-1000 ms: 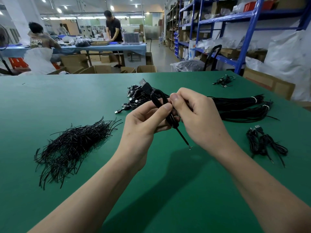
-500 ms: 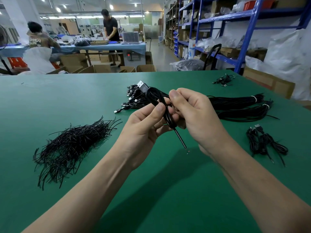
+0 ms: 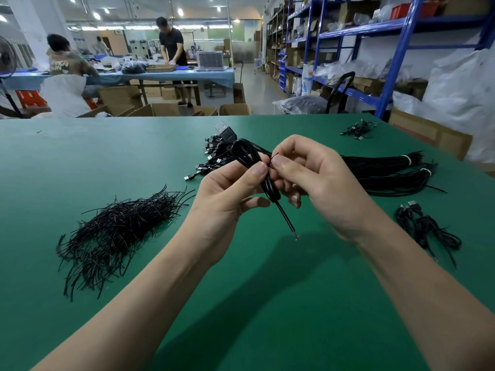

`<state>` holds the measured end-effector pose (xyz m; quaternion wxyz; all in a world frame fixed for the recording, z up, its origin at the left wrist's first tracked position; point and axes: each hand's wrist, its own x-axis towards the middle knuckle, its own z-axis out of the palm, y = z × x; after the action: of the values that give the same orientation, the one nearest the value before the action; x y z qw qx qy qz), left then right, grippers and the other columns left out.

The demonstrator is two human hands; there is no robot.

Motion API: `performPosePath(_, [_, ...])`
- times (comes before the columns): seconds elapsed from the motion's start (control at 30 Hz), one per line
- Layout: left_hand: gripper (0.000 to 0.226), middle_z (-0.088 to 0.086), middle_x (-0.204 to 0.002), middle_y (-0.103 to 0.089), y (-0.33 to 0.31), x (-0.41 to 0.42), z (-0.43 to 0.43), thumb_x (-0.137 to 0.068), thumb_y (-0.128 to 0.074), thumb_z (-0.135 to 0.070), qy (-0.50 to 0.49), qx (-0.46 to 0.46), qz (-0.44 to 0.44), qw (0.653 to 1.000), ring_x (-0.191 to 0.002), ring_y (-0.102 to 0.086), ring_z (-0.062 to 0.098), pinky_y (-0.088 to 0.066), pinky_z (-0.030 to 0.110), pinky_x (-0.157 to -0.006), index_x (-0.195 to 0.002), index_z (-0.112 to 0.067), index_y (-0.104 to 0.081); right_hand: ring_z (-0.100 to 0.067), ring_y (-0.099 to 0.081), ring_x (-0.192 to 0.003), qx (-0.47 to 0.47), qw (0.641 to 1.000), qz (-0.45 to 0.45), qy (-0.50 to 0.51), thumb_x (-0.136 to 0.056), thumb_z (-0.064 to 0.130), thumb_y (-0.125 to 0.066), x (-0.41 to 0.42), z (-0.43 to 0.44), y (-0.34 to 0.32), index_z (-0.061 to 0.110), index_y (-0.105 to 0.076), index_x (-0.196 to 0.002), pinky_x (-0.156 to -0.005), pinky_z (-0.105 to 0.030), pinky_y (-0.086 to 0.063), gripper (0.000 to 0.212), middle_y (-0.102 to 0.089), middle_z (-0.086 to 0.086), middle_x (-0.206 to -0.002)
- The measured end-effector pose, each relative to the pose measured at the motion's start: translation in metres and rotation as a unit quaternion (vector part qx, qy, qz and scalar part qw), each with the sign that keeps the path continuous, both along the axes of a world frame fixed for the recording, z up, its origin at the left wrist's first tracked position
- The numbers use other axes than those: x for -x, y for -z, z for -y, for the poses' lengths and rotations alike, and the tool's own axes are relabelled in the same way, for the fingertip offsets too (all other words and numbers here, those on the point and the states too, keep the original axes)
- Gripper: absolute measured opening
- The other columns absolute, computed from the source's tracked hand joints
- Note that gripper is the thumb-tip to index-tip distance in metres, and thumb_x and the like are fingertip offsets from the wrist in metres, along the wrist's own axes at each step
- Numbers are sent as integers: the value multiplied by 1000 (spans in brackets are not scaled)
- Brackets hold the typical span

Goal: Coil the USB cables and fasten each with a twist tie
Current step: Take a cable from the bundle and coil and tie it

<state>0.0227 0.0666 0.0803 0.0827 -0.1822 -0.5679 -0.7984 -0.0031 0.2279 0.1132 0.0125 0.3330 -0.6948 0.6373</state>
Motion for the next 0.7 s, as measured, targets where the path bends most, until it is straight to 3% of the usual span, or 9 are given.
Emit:
performPosePath(0.17, [17,-2,-92,-75,2,1,-2,-89,-65,-22,-16,4,-6,1000,-84,-71,12,-55,22,-70,-102,-26,-76,-20,-51,-69,-8,1000,3,-3,-101,8,-55,3,-4,0,12,-59,-89,-50,-23,-41,14,-64,7,-71])
performPosePath(0.3, [22,4,-92,-77,1,2,-2,-92,-64,-14,-6,0,-22,1000,-84,-74,17,-56,22,-74,-114,-13,-67,-13,-54,-64,-16,1000,7,-6,-101,8,-56,6,-8,0,11,-59,-89,-51,-25,-41,13,-64,7,-70])
performPosePath(0.43, [29,8,-93,-77,0,1,-1,-87,-63,-18,4,20,-10,1000,-87,-75,18,-56,22,-76,-111,-2,-66,-7,-53,-58,-23,1000,14,-2,-101,7,-56,8,-10,0,10,-59,-90,-50,-22,-41,12,-64,7,-66])
performPosePath(0.53, [25,5,-91,-77,0,1,1,-86,-66,-21,4,27,-19,999,-84,-74,16,-56,20,-75,-108,-7,-69,-12,-49,-59,-23,999,34,-14,-100,9,-57,8,-11,1,12,-60,-88,-50,-21,-40,13,-63,5,-68])
performPosePath(0.7, [21,1,-89,-75,2,1,-1,-85,-68,-26,7,30,-44,999,-81,-73,16,-55,21,-73,-104,-18,-72,-9,-48,-57,12,985,155,-78,-95,18,-62,8,-14,1,20,-61,-79,-49,-18,-35,16,-57,6,-63])
